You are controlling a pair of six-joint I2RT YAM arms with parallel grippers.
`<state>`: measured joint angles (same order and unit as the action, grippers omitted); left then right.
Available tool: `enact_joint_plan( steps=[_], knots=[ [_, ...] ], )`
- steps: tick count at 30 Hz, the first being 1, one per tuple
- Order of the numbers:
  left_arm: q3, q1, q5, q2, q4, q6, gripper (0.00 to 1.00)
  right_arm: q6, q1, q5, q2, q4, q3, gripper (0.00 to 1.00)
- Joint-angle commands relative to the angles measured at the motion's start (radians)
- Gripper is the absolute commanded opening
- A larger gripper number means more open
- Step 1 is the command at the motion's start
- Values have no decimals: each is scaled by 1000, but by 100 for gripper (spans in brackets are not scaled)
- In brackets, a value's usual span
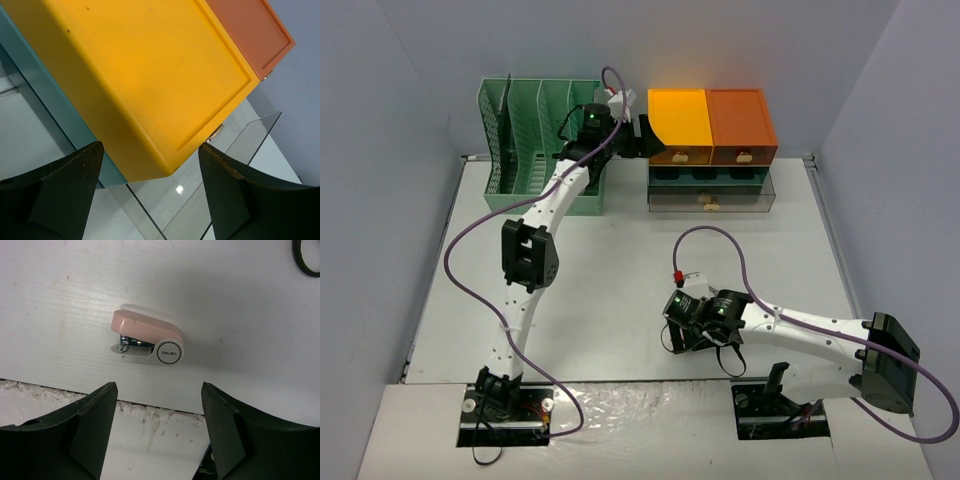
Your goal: Organize the desk
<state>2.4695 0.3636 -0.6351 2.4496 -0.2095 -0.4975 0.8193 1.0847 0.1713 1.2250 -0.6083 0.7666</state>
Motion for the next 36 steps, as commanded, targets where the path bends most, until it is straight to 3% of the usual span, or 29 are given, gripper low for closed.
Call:
enact_joint_plan(
  steps=[1, 26, 36],
  knots=[
    [23, -9, 8, -45, -4, 14, 74, 19, 28, 36, -3, -66, 13, 65],
    [21, -8, 8, -56, -10, 21, 73, 56, 71, 164, 86, -29, -8, 66],
    [12, -9, 9, -64, -17, 30, 74, 80, 146, 148, 129, -8, -13, 66]
  ],
)
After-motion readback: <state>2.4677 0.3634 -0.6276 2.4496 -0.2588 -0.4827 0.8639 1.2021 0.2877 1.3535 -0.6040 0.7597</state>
